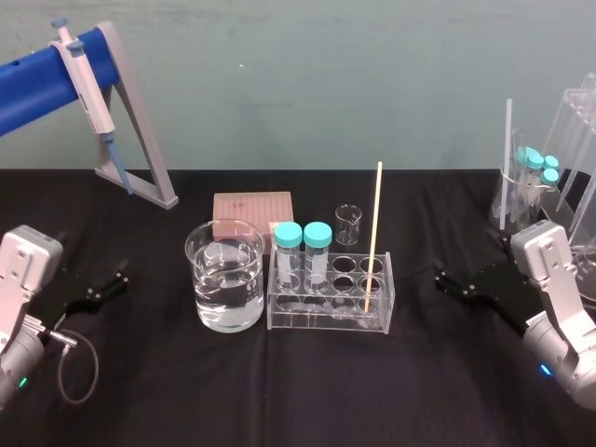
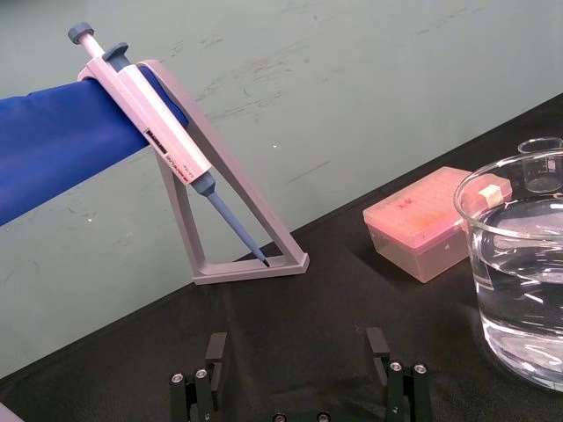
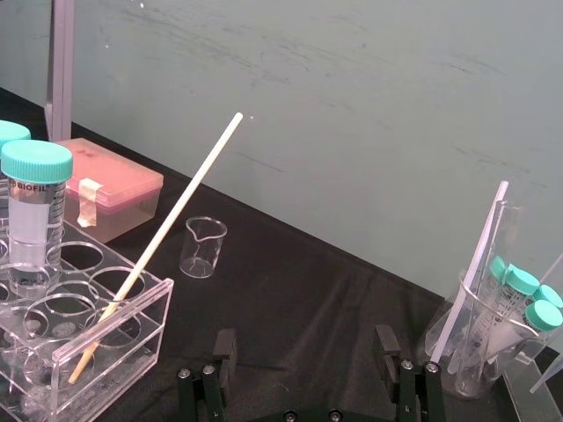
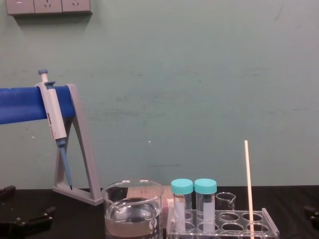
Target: Hold the thermometer with one hand and immerse one end into the beaker, then reinsert it into the test tube rack.
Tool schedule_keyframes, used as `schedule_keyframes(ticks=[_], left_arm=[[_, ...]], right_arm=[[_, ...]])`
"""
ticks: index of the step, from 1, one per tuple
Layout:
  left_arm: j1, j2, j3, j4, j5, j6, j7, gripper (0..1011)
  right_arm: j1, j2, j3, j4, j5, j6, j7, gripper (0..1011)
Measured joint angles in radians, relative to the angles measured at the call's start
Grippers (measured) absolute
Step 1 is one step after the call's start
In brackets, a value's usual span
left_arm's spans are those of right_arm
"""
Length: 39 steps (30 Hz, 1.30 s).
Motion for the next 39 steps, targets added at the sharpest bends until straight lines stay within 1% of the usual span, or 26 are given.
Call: schedule_keyframes(ticks=[31,34,37,39], left_arm=[[0.0,0.0,0.0,0.0,0.0,0.0,0.0,1004],[0.0,0.0,0.0,0.0,0.0,0.0,0.0,1004],[0.0,0.0,0.0,0.0,0.0,0.0,0.0,1004],[0.0,0.0,0.0,0.0,0.0,0.0,0.0,1004]], right_arm=[[-0.001,-0.001,0.003,-0.002,0.0,0.0,0.002,1003],[-0.012,-0.001,0.017,-0.02,0.004,0.001,0.012,1003],[-0.032,0.004,0.031,-0.053,0.01,0.015,0.017,1003],[-0.057,0.011,0.05,-0.095,0.023,0.032,0.02,1003]])
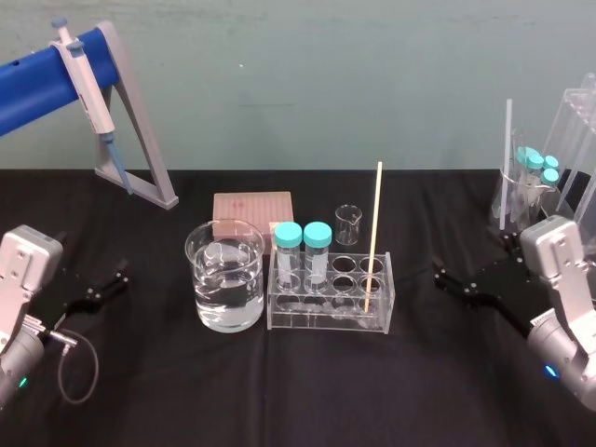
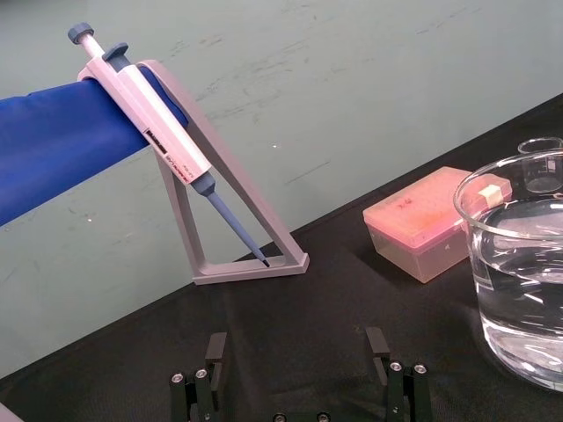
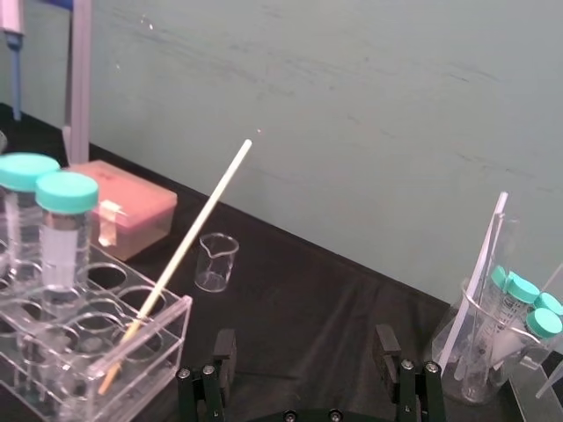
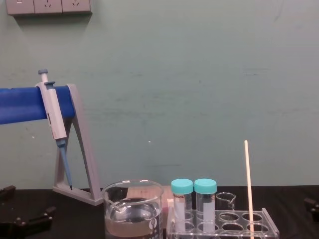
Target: Hold the thermometer with one hand and immerse one end into the beaker, then reinsert it into the test tube rack.
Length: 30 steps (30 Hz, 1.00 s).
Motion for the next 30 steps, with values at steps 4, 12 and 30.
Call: schedule_keyframes(ticks=[4,12,30], left_arm=[[0.0,0.0,0.0,0.0,0.0,0.0,0.0,1004],[0.0,0.0,0.0,0.0,0.0,0.0,0.0,1004],[0.0,0.0,0.0,0.0,0.0,0.0,0.0,1004]], right_arm=[[-0.041,0.01,0.035,-0.066,0.034,0.023,0.006,1003],[-0.103,0.008,0.145,-0.177,0.226,0.135,0.069,1003],[0.03,-0.012,0.207,-0.085,0.63,0.483,0.319,1003]])
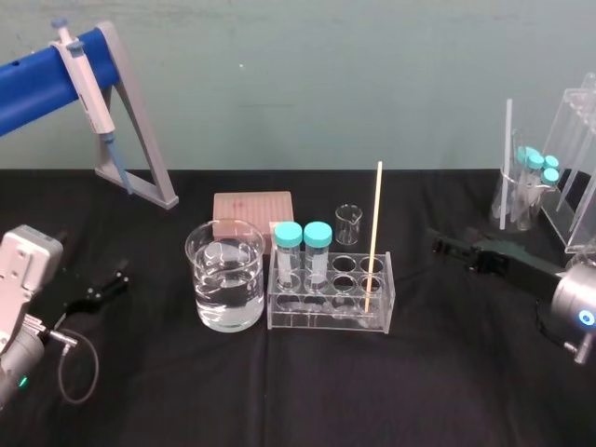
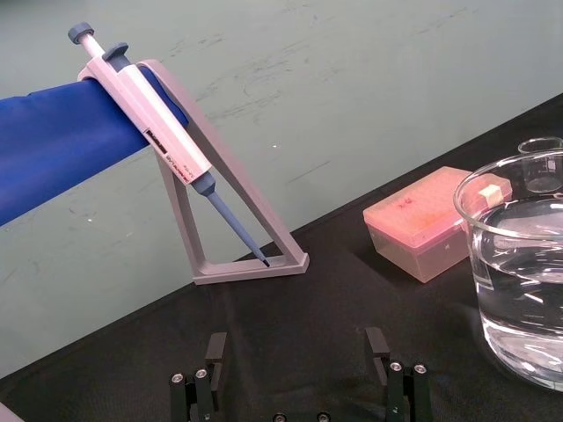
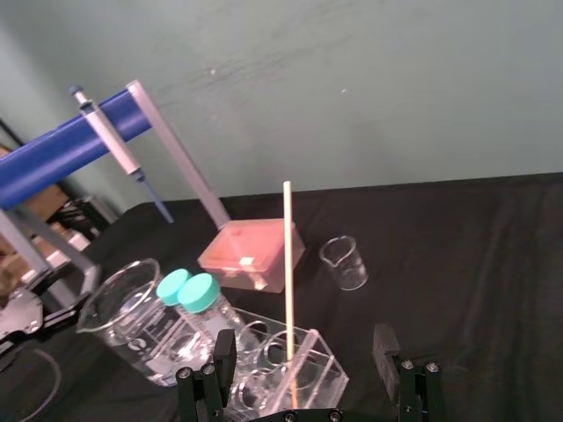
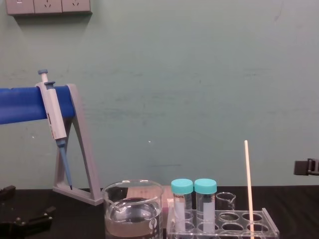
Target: Hold the thermometer with one hand and immerse one end into the beaker, then reinsert it into the test tube rack.
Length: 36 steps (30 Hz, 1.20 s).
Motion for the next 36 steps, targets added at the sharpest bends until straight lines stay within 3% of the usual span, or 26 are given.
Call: schedule_keyframes(ticks=[9,25,36], left_arm=[[0.0,0.0,0.0,0.0,0.0,0.0,0.0,1004],[0.0,0.0,0.0,0.0,0.0,0.0,0.0,1004],[0.0,0.0,0.0,0.0,0.0,0.0,0.0,1004]], right_arm=[[0.094,-0.011,-0.062,0.068,0.012,0.025,0.017,1003],[0.308,-0.112,-0.206,0.305,-0.02,0.027,0.013,1003],[0.42,-0.17,-0.27,0.439,-0.034,0.022,0.038,1003]])
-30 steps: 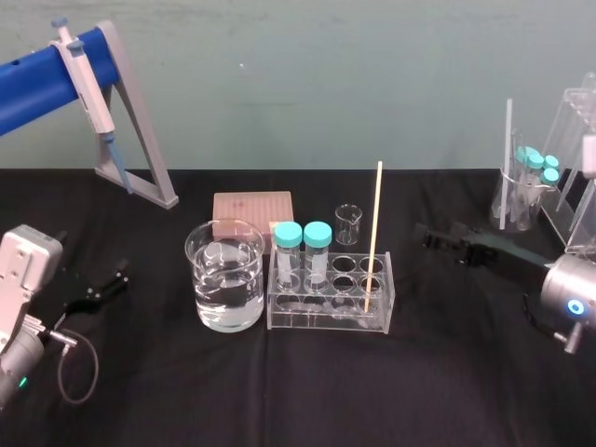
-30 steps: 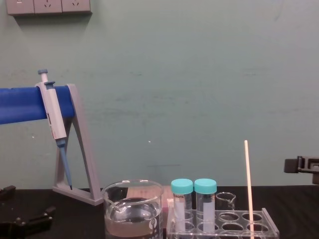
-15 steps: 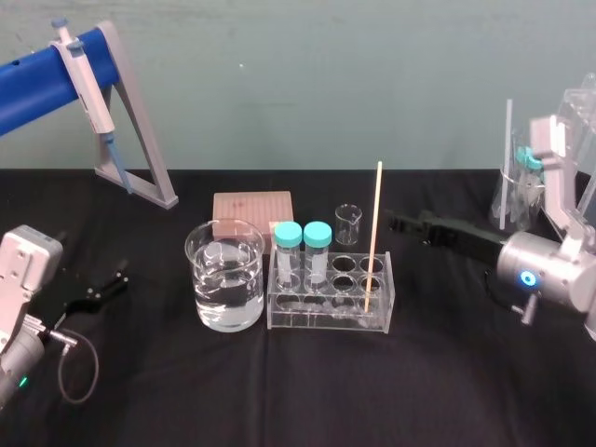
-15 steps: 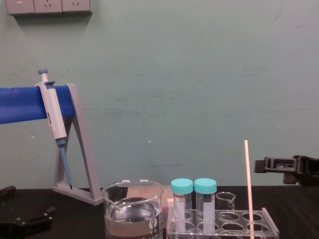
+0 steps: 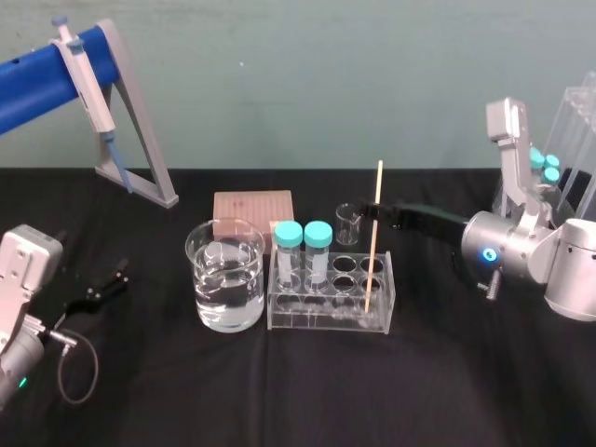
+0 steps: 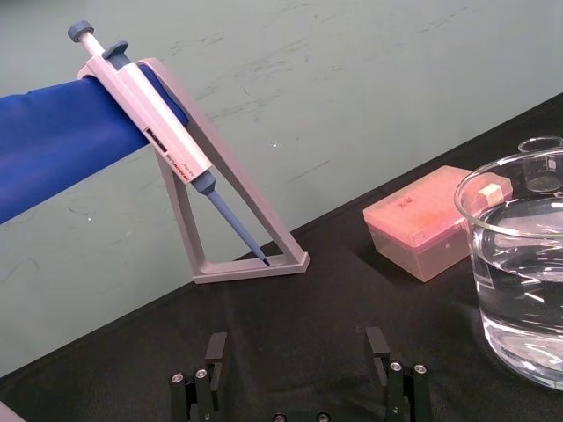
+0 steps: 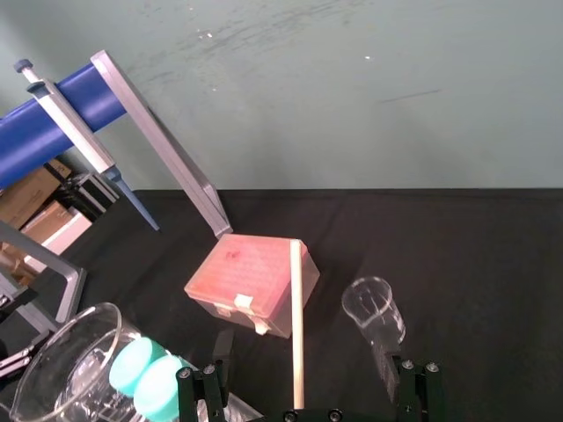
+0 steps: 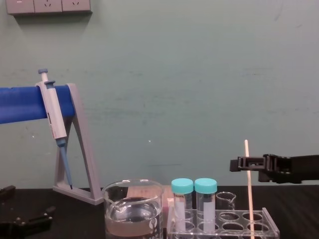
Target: Hold the thermometer with one hand and immerse one end into the beaker, then reinsert it into the test tube rack.
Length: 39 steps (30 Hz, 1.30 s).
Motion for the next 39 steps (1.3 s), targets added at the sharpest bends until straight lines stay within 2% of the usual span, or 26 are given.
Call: schedule_keyframes(ticks=[14,32,35,39], left_arm=[[0.0,0.0,0.0,0.0,0.0,0.0,0.0,1004],[0.0,0.0,0.0,0.0,0.0,0.0,0.0,1004],[0.0,0.0,0.0,0.0,0.0,0.0,0.0,1004],[0.0,0.0,0.0,0.0,0.0,0.0,0.0,1004]], right_arm=[[0.078,-0.046,-0.042,0.108,-0.01,0.012,0.042,1003],[0.079,-0.051,-0.045,0.118,-0.018,0.013,0.045,1003],[0.074,-0.049,-0.043,0.113,-0.02,0.013,0.042,981],[0.068,-0.046,-0.041,0.107,-0.023,0.011,0.036,867]])
